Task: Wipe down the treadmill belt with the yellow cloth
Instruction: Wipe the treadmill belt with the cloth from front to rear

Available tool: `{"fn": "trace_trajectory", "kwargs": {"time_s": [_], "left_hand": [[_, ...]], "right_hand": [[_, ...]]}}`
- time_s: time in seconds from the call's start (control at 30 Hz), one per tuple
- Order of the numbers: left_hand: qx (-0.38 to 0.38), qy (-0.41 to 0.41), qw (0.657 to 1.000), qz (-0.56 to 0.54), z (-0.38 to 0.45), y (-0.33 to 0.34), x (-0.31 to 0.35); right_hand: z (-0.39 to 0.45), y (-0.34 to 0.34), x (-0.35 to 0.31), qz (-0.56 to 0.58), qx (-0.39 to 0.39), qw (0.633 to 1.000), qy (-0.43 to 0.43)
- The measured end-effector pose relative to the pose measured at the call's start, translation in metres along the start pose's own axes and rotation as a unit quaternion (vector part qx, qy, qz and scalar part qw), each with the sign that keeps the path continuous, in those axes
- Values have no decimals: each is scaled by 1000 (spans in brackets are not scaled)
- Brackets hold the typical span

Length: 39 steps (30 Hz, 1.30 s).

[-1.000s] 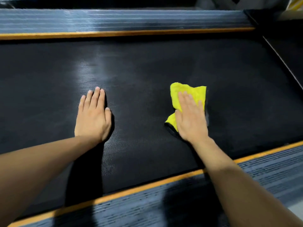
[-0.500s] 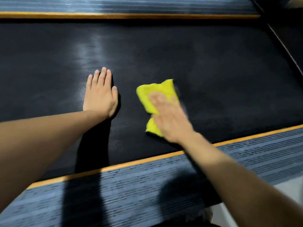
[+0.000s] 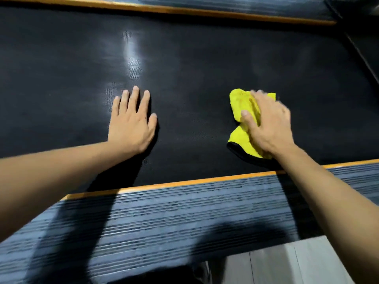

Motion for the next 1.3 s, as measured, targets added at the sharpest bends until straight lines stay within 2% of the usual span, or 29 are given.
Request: {"fn": "trace_trajectory", "kwargs": {"time_s": [0.1, 0.27, 0.37, 0.5, 0.57, 0.7, 0.9, 1.0, 1.1, 1.23, 1.3], "left_hand": [[1, -19, 999, 26, 1, 9, 0], [-10, -31, 999, 22, 4, 11, 3], [-7, -39, 999, 22, 3, 11, 3], [-2, -31, 999, 17, 4, 10, 1], [1, -20, 1000, 6, 3, 9, 0], [-4, -5, 1000, 2, -2, 5, -1], [-11, 6, 1000, -3, -5, 3, -2], [-17, -14, 1000, 2, -4, 4, -2], [-23, -14, 1000, 3, -2, 5, 1], [-24, -15, 1000, -7, -2, 3, -2], [-23, -8, 999, -24, -2, 2, -3]], "right_hand": [[9, 26, 4, -31, -61, 997, 22], [4, 36, -13, -68, -66, 995, 11], [1, 49, -64, -89, -57, 994, -38], [-6, 74, -165, -47, -41, 990, -123], [-7, 74, -180, -40, -45, 989, -133], [-11, 65, -134, -55, -46, 993, -93], [-17, 37, -2, -71, -28, 989, 124], [-16, 40, -1, -6, -43, 986, 159], [-13, 48, -42, 7, -33, 993, 113], [-13, 63, -147, -5, -50, 995, -82], [-16, 76, -195, -5, -60, 988, -144]]}}
Point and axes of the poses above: each hand's wrist, its own z-axis towards the middle knuckle, its own y-axis out of the palm, x = y × z, the point moved 4 cm from there along z, towards the middle knuckle, and after that the axes turned 14 degrees about -x, right-handed, at the moved point
